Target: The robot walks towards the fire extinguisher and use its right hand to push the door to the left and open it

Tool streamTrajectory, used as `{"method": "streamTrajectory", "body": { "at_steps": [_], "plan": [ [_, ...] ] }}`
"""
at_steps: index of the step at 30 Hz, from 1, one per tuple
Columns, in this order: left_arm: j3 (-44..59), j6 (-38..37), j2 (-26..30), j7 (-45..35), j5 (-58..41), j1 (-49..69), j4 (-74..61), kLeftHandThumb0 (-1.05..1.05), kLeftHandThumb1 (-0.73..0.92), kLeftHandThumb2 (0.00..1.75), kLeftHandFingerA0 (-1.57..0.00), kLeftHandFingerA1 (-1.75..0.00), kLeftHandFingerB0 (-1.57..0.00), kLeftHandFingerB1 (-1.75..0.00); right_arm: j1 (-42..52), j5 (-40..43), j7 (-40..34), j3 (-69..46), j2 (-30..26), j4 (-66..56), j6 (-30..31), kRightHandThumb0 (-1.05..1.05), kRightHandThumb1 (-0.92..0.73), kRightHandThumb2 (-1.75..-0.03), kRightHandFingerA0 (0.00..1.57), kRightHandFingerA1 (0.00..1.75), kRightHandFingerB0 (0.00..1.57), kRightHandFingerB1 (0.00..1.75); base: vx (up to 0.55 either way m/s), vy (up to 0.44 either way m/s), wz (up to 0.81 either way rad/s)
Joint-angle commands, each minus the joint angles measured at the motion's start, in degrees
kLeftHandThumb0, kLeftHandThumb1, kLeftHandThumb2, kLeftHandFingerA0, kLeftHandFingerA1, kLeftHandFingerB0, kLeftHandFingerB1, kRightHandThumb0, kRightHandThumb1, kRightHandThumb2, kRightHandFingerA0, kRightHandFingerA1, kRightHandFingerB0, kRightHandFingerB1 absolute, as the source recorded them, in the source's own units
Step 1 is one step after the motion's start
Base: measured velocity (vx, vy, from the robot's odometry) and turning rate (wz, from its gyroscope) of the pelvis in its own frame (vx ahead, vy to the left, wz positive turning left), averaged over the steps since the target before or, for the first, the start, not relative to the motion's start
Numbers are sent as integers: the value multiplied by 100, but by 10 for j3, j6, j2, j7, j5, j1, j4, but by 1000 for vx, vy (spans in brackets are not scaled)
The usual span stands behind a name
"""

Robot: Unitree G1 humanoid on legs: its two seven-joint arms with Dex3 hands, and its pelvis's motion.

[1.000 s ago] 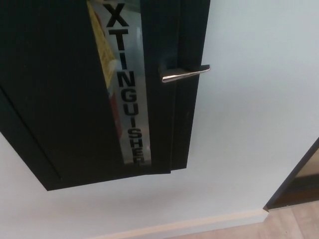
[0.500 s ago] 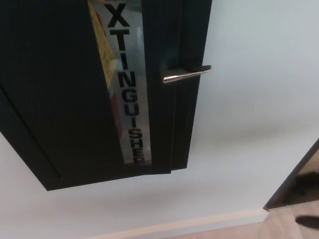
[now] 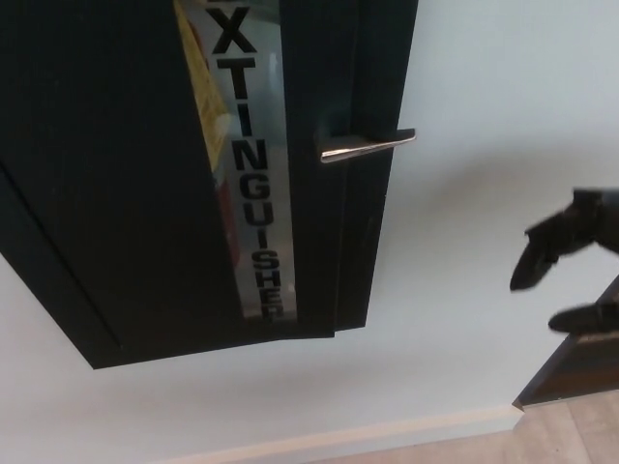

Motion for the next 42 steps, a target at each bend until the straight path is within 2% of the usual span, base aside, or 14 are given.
{"method": "streamTrajectory", "body": {
  "at_steps": [1,5,12,14,16,17,23,24,25,26,31,35,36,42],
  "plan": [
    [7,2,7,-7,-11,4,-2,-58,53,56,-32,-58,-38,-37,-116,40,192,13,-75,-120,181,-31,-65,-59,57,64,50,46,0,0,0],
    [4,-2,7,-7,-8,8,-4,-57,55,57,-32,-57,-40,-38,-160,50,222,23,-78,-160,239,-25,-65,-59,56,61,51,46,0,0,0],
    [7,-1,6,-9,-11,8,-3,-56,53,56,-33,-55,-43,-38,-204,55,245,42,-74,-181,268,-20,-66,-59,55,64,50,47,0,0,0],
    [1,-6,7,4,-3,10,-1,-58,54,57,-34,-61,-39,-39,-270,46,278,82,-56,-187,295,-23,-68,-60,58,65,50,45,0,0,0],
    [1,-6,7,5,-2,11,0,-58,54,57,-34,-61,-39,-39,-279,46,283,88,-55,-189,303,-23,-68,-60,58,65,50,45,0,0,0],
    [0,-7,6,6,-2,13,-1,-60,43,79,-30,-61,-30,-48,-297,38,290,104,-46,-180,305,-21,-67,-59,67,67,53,47,0,0,0],
    [1,-8,5,8,-3,17,-2,-60,43,79,-31,-62,-30,-49,-340,26,302,140,-32,-162,315,-20,-67,-59,66,67,54,47,0,0,0],
    [-3,-7,5,11,1,17,-1,-58,55,56,-31,-55,-33,-37,-373,7,315,165,-23,-146,326,-26,-68,-60,58,66,51,45,0,0,0],
    [-5,-6,5,12,3,17,-1,-58,55,56,-31,-55,-33,-37,-389,-1,321,177,-19,-140,333,-26,-68,-60,58,66,51,45,0,0,0],
    [-5,-4,5,13,4,16,0,-63,43,79,-29,-60,-29,-48,-399,-4,323,185,-14,-136,338,-30,-68,-60,59,62,52,44,0,0,0],
    [-8,-2,4,16,4,15,1,-63,43,79,-29,-60,-29,-48,-424,-10,331,204,-6,-130,358,-30,-68,-60,59,62,52,44,0,0,0],
    [-7,-8,-1,21,2,20,0,-61,43,79,-31,-62,-31,-49,-443,-18,338,230,19,-114,367,-30,-67,-59,65,63,54,46,0,0,0],
    [-4,-10,-1,17,-3,23,-2,-58,54,56,-32,-59,-36,-38,-449,-29,339,246,26,-97,367,-34,-67,-59,63,67,51,48,0,0,0],
    [4,-12,-2,2,-11,35,-6,-57,57,56,-29,-55,-33,-36,-473,-71,337,292,53,-24,361,-41,-66,-59,67,79,50,48,0,0,0]
  ]
}}
